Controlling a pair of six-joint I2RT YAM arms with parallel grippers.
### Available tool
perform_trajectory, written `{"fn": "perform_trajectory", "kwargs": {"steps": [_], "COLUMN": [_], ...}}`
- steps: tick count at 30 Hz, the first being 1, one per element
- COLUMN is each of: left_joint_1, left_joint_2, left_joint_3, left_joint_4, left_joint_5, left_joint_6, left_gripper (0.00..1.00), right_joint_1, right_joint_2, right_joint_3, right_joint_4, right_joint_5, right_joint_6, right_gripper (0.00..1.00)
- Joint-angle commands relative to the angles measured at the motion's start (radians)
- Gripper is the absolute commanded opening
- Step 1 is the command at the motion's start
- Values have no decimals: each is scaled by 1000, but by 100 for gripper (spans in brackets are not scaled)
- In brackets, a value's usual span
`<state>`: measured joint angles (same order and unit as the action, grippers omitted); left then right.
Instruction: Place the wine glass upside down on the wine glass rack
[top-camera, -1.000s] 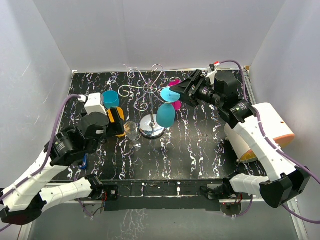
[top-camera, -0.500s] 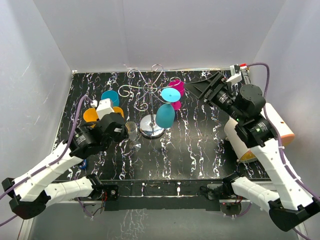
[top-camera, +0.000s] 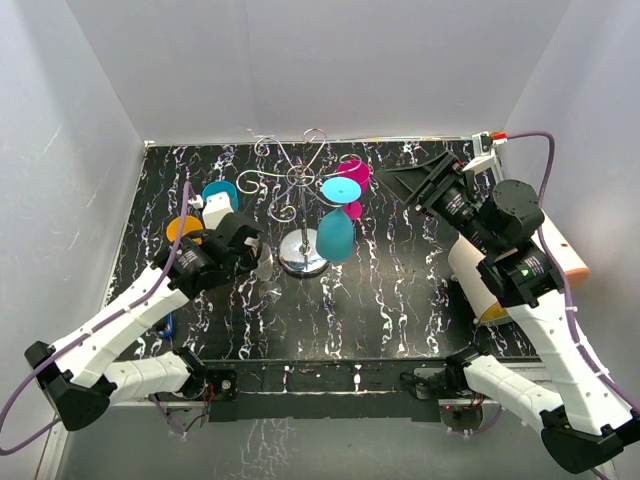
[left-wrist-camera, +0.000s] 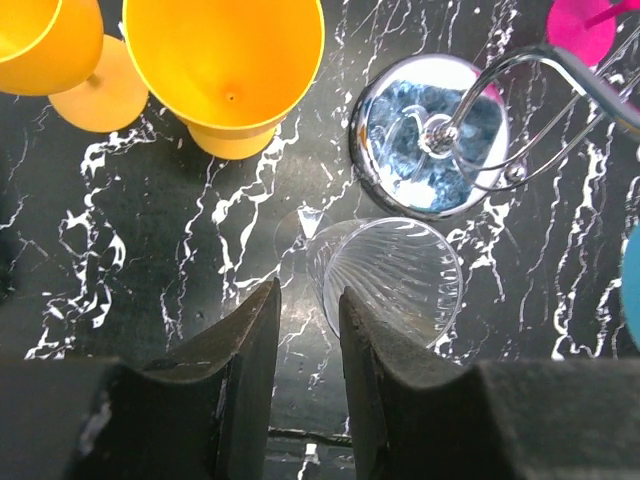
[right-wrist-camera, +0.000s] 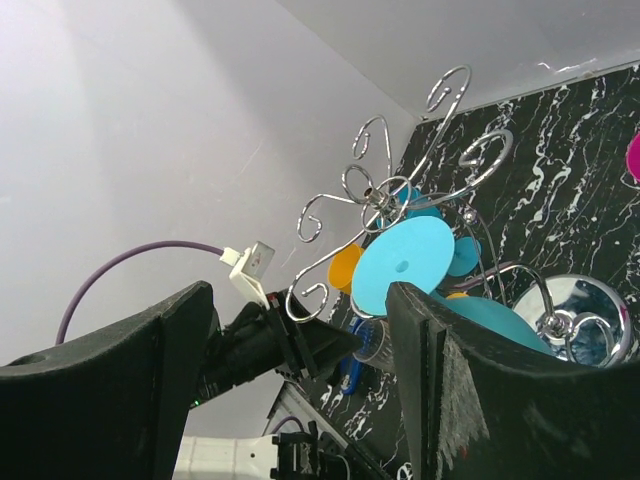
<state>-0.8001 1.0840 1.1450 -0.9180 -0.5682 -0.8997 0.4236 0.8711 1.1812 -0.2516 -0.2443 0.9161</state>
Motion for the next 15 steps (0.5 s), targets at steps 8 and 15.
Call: {"fn": "perform_trajectory", "kwargs": {"steps": [8,15], "left_joint_1": [73,79], "left_joint_2": [20,23], "left_joint_3": [-45,-15], "left_joint_4": [73,49], "left_joint_5": [149,173], "left_joint_6": [120,145], "left_gripper": [22,18], "right_joint_1": [3,2], "right_joint_2": [-7,-2], "right_joint_3": [6,5], "right_joint_4": [31,31], "right_joint_5": [20,11], "right_joint_6": [-26,-21], "right_gripper": [68,68]}}
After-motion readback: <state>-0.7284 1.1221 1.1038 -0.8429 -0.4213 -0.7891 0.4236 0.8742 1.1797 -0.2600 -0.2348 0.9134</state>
